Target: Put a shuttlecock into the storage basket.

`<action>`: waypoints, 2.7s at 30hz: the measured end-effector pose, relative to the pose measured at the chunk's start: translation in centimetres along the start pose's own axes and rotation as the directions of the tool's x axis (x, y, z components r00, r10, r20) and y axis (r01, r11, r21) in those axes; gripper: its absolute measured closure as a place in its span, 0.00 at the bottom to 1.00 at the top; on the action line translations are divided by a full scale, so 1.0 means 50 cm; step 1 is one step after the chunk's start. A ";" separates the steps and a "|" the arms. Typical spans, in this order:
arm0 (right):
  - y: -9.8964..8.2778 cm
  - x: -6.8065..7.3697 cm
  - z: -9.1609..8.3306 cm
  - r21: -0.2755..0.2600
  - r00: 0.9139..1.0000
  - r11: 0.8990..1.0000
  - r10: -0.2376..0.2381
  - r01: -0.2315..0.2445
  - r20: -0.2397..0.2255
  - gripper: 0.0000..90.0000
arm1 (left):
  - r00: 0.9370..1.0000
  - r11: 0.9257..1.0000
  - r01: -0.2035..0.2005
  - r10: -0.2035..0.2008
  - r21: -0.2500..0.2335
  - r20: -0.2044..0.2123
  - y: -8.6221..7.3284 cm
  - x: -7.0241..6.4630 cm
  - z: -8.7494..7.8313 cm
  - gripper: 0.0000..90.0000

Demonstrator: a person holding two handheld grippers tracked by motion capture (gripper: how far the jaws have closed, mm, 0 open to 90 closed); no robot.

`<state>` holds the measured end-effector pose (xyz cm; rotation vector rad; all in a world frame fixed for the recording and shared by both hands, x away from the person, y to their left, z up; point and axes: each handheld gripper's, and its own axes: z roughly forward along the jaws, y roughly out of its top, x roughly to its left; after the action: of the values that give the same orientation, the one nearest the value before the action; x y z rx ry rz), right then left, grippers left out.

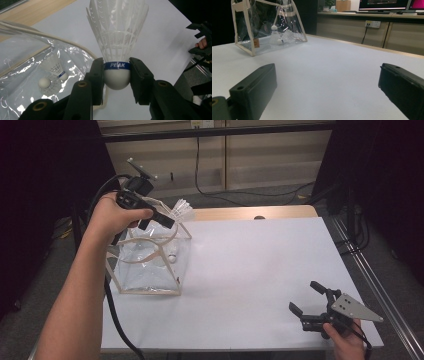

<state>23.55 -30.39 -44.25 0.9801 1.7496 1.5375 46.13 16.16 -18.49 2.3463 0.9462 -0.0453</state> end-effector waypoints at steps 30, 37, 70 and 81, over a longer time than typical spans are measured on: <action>-0.001 0.001 0.003 -0.001 1.000 1.000 0.002 -0.002 0.000 0.02 | 0.995 0.998 0.063 -0.064 -0.009 -0.079 -0.053 0.068 -0.032 0.73; -0.001 0.002 0.003 0.001 1.000 1.000 -0.001 0.001 -0.004 0.02 | 0.993 0.997 0.081 -0.081 0.004 -0.087 -0.065 0.089 -0.021 0.73; -0.003 0.003 0.004 0.008 1.000 1.000 0.006 -0.006 -0.003 0.02 | 0.989 0.991 0.123 -0.126 -0.053 -0.074 -0.071 0.112 0.003 0.58; -0.002 0.003 0.001 0.005 1.000 1.000 0.001 -0.001 0.000 0.02 | 0.999 0.997 0.037 -0.037 -0.064 0.010 -0.072 0.055 -0.005 0.45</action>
<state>23.49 -30.22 -44.35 0.9840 1.7537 1.5348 45.82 20.01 -20.83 2.2685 0.9730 -0.0395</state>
